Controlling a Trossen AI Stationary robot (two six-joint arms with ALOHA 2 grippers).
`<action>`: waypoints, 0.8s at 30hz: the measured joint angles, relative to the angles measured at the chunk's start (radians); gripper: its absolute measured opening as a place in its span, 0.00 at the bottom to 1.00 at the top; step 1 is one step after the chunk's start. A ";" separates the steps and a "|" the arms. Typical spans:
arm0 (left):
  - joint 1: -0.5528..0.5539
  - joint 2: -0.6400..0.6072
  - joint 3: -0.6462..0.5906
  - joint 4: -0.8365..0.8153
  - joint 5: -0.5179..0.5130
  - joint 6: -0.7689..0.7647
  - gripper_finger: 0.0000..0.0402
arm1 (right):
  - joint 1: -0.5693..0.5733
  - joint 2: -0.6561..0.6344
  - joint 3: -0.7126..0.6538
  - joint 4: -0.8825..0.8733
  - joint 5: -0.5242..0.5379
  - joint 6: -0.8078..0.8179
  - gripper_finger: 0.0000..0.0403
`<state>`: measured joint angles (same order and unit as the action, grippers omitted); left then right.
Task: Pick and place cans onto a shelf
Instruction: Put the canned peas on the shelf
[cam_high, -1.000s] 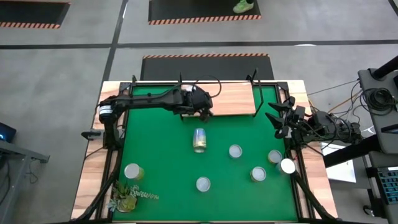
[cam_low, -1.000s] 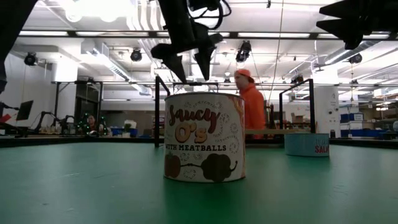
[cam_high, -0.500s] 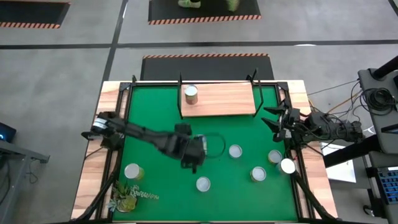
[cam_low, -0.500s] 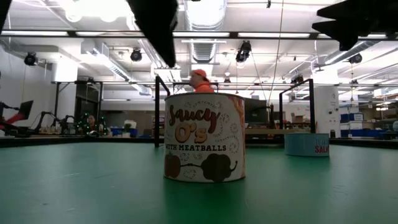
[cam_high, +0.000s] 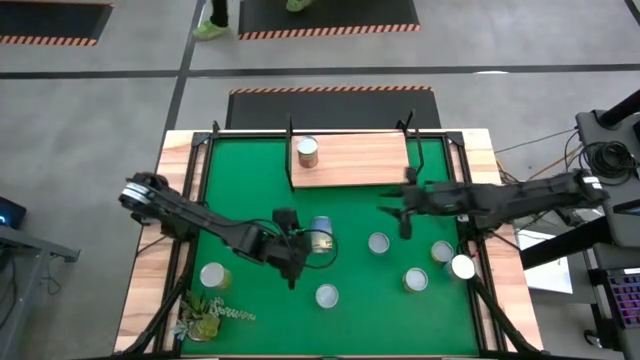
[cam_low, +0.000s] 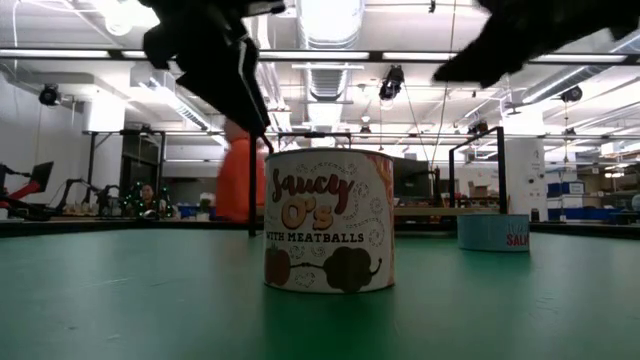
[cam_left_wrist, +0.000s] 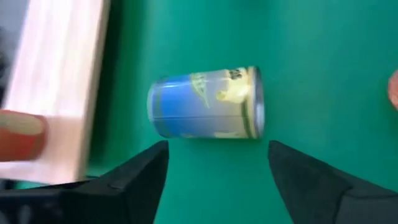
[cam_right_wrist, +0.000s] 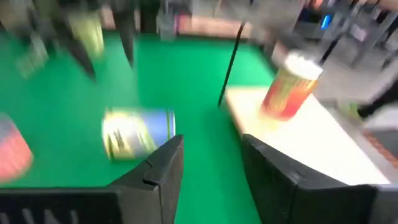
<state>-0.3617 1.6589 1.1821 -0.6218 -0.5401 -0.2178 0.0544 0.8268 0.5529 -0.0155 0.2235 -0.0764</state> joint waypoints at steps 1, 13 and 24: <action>-0.002 -0.013 -0.031 0.028 0.013 -0.001 0.59 | 0.000 0.043 0.022 -0.021 -0.005 -0.014 0.35; -0.040 -0.037 -0.272 0.320 0.027 -0.031 0.14 | -0.023 0.472 0.379 -0.211 -0.036 -0.193 0.08; -0.051 -0.027 -0.322 0.608 0.039 -0.026 0.01 | -0.153 0.768 0.584 -0.284 -0.291 -0.295 0.02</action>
<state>-0.4129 1.6318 0.8597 -0.0137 -0.5015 -0.2435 -0.0987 1.5952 1.1372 -0.2996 -0.0670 -0.3713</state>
